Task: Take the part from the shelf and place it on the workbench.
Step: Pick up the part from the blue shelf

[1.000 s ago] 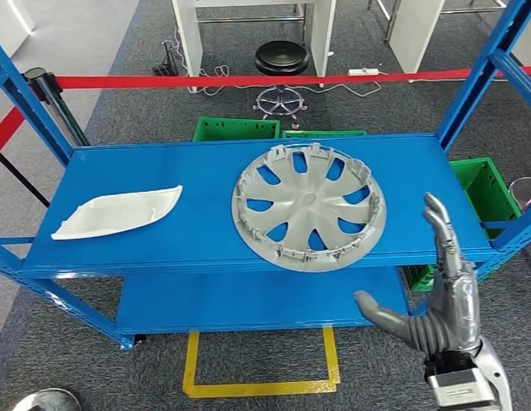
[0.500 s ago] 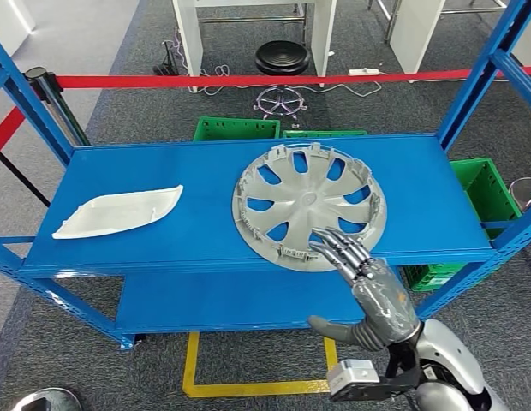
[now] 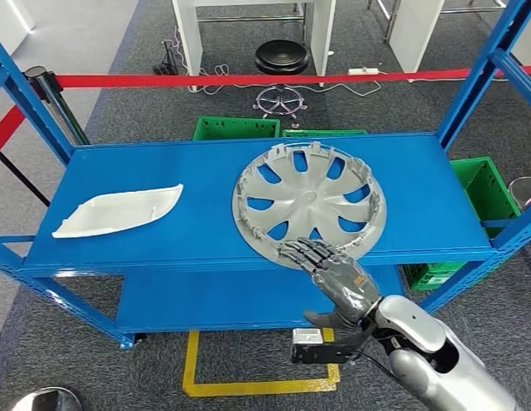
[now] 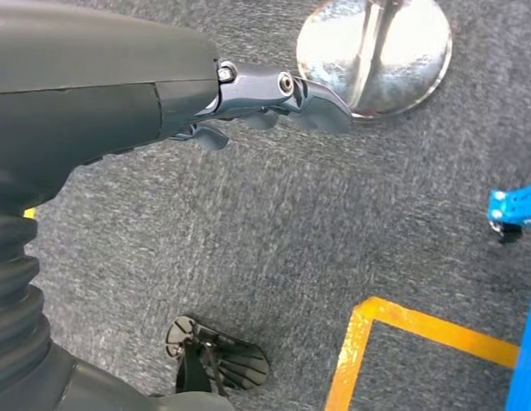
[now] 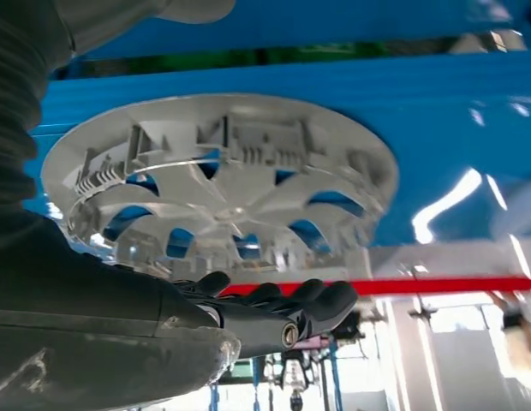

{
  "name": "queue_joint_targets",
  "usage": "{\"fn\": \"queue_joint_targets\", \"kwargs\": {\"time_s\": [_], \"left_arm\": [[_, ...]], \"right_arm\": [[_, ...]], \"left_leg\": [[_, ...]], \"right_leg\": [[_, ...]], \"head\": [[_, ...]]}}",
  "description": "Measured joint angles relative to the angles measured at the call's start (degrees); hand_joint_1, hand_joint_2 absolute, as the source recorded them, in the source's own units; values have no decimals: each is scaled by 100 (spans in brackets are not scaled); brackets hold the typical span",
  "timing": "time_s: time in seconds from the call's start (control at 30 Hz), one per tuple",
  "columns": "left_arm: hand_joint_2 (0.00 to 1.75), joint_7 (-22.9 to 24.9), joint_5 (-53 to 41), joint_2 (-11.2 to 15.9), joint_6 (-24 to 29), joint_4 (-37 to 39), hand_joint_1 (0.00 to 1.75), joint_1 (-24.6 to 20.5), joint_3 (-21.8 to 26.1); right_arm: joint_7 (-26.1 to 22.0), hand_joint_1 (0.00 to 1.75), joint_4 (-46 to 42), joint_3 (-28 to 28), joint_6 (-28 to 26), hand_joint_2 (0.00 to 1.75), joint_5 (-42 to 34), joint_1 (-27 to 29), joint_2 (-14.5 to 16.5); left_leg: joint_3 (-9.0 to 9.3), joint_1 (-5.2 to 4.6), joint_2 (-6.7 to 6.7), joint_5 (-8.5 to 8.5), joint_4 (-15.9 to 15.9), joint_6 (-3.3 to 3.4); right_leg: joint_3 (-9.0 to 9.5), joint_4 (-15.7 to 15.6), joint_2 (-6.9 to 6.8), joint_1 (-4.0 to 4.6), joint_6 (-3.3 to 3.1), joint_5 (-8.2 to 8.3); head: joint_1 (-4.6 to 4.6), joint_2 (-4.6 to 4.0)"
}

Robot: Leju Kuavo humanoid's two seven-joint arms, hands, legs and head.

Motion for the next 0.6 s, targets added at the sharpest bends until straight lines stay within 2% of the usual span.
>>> {"fn": "queue_joint_targets", "kwargs": {"time_s": [0.23, 0.6], "left_arm": [[175, -138, -468, 7, -145, 86, 0, -117, 230], [175, -171, -636, 7, -198, 127, 0, -176, 397]], "right_arm": [[446, 0, 707, 229, 253, 175, 184, -506, 100], [688, 0, 1241, 342, 357, 175, 260, -802, 355]], "left_leg": [[-24, 0, -2, 19, 0, 3], [-35, 0, -3, 25, 0, 3]], "right_leg": [[-21, -1, -6, 0, 4, 19], [-32, -1, -6, 0, 6, 25]], "head": [[1, 0], [0, 0]]}}
